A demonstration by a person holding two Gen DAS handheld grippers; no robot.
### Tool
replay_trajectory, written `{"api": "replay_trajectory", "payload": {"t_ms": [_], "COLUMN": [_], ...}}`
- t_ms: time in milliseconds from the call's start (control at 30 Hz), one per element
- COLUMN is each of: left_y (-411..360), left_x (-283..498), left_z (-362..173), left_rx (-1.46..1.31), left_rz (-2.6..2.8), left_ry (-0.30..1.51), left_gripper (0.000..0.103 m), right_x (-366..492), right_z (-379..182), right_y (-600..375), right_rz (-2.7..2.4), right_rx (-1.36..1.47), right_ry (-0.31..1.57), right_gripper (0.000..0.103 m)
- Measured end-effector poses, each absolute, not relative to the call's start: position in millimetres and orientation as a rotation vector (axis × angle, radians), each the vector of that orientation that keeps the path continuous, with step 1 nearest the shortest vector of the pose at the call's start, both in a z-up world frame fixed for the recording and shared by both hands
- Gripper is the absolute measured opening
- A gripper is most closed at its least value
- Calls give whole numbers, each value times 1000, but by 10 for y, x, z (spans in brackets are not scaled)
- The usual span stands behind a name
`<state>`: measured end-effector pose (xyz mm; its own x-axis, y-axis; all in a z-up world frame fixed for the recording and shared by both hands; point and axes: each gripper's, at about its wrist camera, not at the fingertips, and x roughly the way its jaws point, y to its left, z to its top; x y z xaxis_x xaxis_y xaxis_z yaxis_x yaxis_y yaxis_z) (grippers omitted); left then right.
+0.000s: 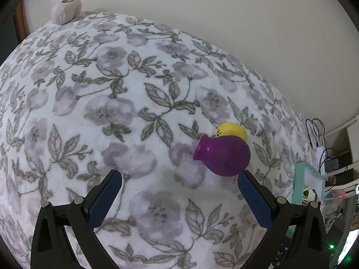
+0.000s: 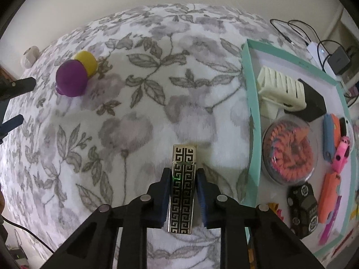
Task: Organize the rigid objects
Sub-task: 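Grasp the gold patterned bar with the right gripper while the left approaches the purple toy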
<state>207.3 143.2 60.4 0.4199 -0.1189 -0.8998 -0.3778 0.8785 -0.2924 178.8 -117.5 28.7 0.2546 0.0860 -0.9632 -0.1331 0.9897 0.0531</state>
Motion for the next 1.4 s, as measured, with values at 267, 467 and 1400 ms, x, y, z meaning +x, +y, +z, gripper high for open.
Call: {"api": "replay_trajectory", "payload": {"t_ms": [267,467,1400], "left_y": [1253,1161,975], "left_x": [2204,2275,2419], "left_z": [488,439,303], "left_rx": [-491,-499,-503], "left_rz": [157,150,112], "left_ry": [1131,1093,933], "left_gripper": [103,103,101], "right_x": [2123,2430,2545], "right_z": [351,406,251], "right_y": [-1133,-1120,-1117], "right_rz": [150,149,192], "right_rx": [-24,10,13], "right_ry": [1270,1242,1182], "right_gripper": [22,22,22]}}
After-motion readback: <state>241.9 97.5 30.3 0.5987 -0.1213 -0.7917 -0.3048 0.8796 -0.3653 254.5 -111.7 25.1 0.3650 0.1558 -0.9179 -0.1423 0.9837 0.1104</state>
